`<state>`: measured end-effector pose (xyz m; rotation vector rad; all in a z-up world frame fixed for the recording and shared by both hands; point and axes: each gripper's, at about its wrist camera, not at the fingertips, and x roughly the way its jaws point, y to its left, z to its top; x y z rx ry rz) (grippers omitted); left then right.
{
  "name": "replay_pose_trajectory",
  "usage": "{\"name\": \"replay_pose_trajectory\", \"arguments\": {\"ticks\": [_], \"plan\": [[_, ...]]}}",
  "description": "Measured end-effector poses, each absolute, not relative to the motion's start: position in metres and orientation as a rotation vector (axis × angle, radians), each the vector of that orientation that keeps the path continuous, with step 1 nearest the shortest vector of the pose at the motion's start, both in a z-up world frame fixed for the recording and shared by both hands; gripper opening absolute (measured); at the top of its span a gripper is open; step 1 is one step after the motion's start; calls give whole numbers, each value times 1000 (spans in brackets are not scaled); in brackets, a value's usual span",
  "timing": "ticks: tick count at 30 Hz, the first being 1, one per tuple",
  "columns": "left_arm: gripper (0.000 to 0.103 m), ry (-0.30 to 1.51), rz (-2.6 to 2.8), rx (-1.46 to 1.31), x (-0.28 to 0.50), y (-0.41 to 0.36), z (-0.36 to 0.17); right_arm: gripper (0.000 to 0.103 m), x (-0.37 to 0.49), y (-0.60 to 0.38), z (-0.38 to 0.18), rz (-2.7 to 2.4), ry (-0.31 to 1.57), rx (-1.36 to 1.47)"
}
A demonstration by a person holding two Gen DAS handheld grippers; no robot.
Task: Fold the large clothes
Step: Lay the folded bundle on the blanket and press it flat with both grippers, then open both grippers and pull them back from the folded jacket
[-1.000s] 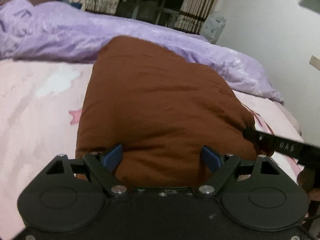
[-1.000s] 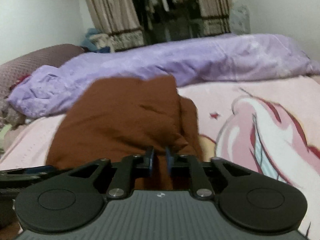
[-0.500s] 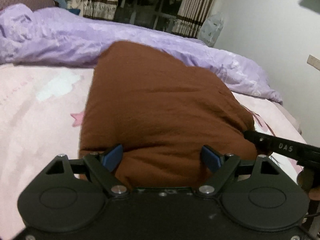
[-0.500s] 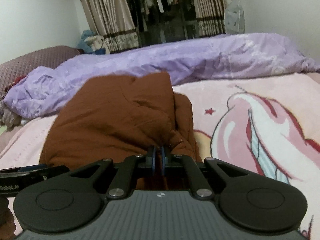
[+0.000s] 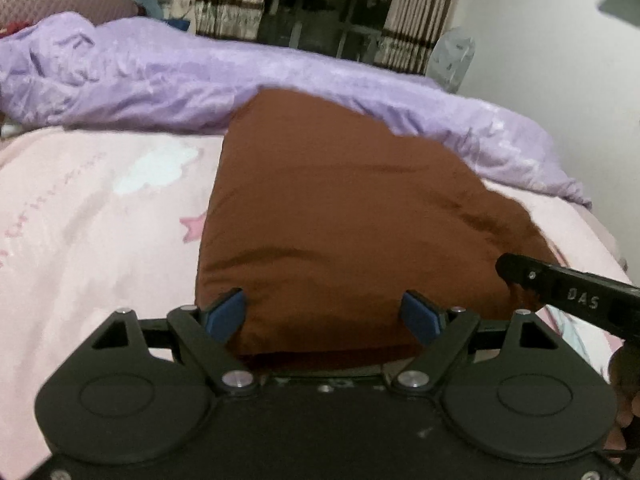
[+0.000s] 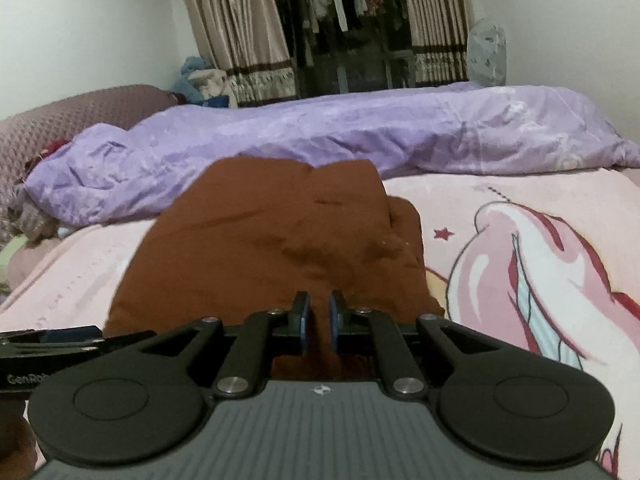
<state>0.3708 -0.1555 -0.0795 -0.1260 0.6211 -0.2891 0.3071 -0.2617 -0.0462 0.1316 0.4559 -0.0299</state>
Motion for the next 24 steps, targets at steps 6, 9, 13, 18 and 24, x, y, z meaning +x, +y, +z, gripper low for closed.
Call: {"name": "replay_pose_trajectory", "arguments": {"ticks": [6, 9, 13, 18, 24], "plan": [[85, 653, -279, -139, 380, -160, -92, 12, 316, -263, -58, -29, 496, 139], [86, 658, -280, -141, 382, -159, -96, 12, 319, -265, -63, -27, 507, 150], [87, 656, -279, -137, 383, -162, -98, 12, 321, -265, -68, -26, 513, 147], [87, 648, -278, -136, 381, -164, -99, 12, 320, -264, -68, -28, 514, 146], [86, 633, -277, -125, 375, -164, -88, 19, 316, -263, -65, -29, 511, 136]]}}
